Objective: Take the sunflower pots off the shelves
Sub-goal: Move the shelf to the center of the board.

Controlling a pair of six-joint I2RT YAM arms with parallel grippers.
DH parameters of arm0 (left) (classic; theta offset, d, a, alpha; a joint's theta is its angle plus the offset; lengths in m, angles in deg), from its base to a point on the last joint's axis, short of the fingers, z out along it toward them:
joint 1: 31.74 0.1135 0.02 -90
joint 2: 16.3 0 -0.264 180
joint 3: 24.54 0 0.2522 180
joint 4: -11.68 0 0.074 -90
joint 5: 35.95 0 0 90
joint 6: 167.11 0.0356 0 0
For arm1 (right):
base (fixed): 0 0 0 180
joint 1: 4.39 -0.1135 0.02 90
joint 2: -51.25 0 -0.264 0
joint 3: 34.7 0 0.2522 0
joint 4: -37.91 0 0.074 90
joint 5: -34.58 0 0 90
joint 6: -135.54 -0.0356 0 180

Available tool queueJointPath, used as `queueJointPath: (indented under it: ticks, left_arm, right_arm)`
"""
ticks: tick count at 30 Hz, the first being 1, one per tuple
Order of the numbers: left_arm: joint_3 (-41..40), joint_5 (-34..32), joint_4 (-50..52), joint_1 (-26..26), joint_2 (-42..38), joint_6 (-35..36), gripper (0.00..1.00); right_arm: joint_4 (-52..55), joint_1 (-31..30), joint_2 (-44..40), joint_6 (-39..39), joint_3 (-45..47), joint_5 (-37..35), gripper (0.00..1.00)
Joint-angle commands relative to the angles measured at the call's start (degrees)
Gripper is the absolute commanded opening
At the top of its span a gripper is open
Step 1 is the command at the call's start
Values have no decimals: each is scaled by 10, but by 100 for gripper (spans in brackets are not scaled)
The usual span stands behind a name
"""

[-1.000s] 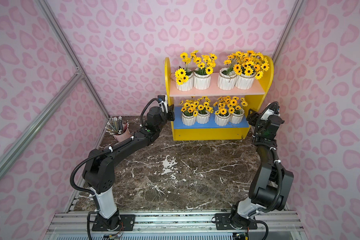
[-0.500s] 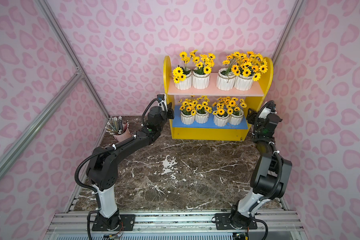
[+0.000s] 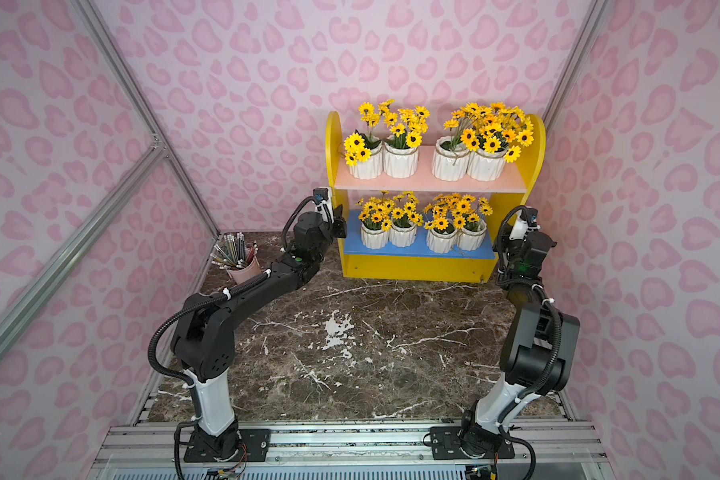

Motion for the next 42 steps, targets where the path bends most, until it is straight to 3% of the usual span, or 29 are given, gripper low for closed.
queueJointPath:
  ticks: [1,10,17,26,33,42]
  left_arm:
    - [-11,-8,-12,3,-25,-46,3]
    - [-80,-41,-13,18,-98,-44,3]
    - [-189,-61,-16,42,-188,-48,4]
    - [-274,-89,13,79,-270,-66,4]
    - [-264,-98,61,88,-278,-49,4]
    - [-279,-65,52,114,-271,-56,3]
  right_arm:
    - [-26,-2,-26,-141,15,-4,0]
    - [-21,-38,-85,-149,66,-31,0]
    - [-17,-84,-151,-168,129,-57,0]
    - [32,-187,-171,-144,136,-76,0]
    - [16,-239,-185,-165,164,-96,0]
    - [24,-240,-188,-173,170,-82,0]
